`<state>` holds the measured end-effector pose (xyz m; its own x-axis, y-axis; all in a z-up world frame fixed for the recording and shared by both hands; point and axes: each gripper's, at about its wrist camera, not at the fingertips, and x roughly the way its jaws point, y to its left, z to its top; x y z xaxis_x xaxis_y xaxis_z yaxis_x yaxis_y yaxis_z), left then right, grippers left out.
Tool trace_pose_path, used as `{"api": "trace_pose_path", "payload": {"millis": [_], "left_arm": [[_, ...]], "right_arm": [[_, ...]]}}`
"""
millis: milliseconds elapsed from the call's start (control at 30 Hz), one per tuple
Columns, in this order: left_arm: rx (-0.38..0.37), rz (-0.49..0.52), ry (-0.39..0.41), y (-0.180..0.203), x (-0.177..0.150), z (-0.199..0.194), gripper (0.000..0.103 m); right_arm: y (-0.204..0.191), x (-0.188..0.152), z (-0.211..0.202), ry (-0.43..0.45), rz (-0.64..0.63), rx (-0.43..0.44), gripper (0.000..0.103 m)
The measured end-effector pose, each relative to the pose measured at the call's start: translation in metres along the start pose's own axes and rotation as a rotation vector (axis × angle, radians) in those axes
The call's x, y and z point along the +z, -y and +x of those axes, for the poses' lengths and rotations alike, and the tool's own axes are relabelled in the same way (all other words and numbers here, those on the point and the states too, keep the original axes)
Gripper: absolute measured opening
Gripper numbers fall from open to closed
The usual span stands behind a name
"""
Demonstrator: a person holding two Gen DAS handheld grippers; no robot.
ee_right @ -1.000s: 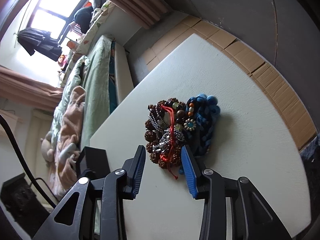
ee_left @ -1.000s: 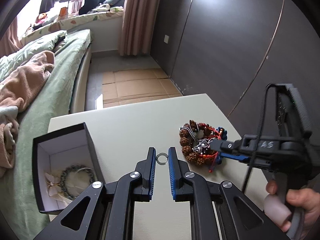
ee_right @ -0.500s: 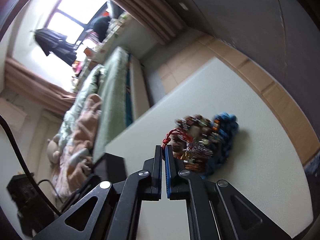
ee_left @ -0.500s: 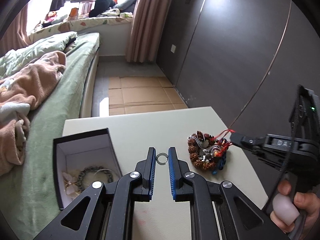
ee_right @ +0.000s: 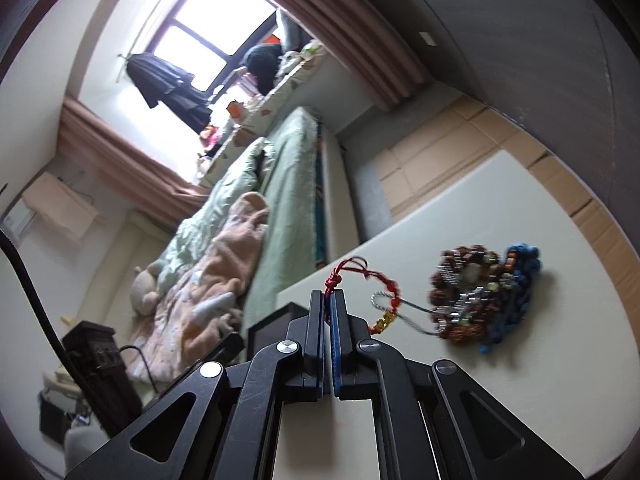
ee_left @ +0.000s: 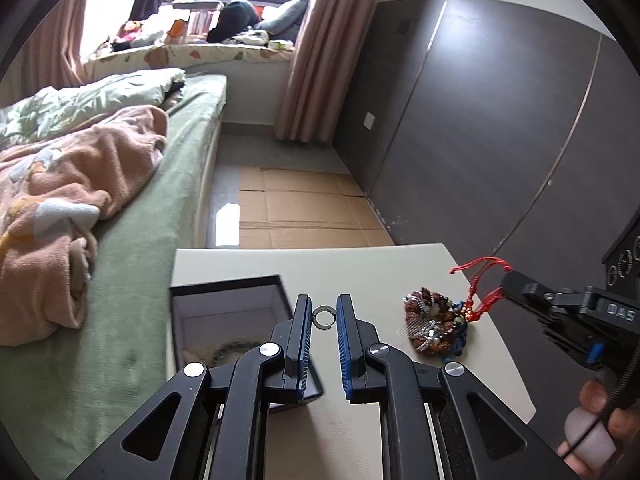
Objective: Organize jewelry
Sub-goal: 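Lower the ring into the black box with left while right drops the red bracelet in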
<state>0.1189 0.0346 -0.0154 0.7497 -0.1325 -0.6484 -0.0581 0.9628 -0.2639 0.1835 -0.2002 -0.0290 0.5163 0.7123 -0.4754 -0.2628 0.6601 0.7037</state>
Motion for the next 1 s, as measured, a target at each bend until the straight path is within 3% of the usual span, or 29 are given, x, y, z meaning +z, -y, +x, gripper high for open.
{"api": "trace_pose_path", "payload": {"millis": [267,433,467,500,567,600,1000], "left_arm": [[0.041,-0.035,-0.007,-0.028,0.002,-0.002,0.013],[0.014,-0.139,-0.102,-0.052,0.003,0.011,0.016],[0.002,-0.164,-0.125,-0.057,0.002,0.014,0.018],[-0.014,-0.204,-0.148,-0.065,0.001,0.018,0.029],[-0.002,-0.248,-0.147,-0.074,0.0,0.018,0.067],[0.01,-0.26,-0.131,-0.078,0.0,0.014,0.072],[0.084,-0.323,-0.073,-0.101,0.004,-0.003,0.074]], "right_arm": [[-0.032,-0.011,0.012,-0.012,-0.055,0.078,0.005],[-0.045,-0.02,0.027,-0.049,-0.071,0.101,0.005],[-0.048,-0.021,0.031,-0.058,-0.073,0.11,0.005],[-0.051,-0.023,0.034,-0.065,-0.078,0.12,0.005],[-0.056,-0.025,0.04,-0.075,-0.091,0.13,0.005],[-0.059,-0.026,0.044,-0.083,-0.095,0.136,0.005],[-0.073,-0.046,0.096,-0.186,-0.111,0.168,0.005]]}}
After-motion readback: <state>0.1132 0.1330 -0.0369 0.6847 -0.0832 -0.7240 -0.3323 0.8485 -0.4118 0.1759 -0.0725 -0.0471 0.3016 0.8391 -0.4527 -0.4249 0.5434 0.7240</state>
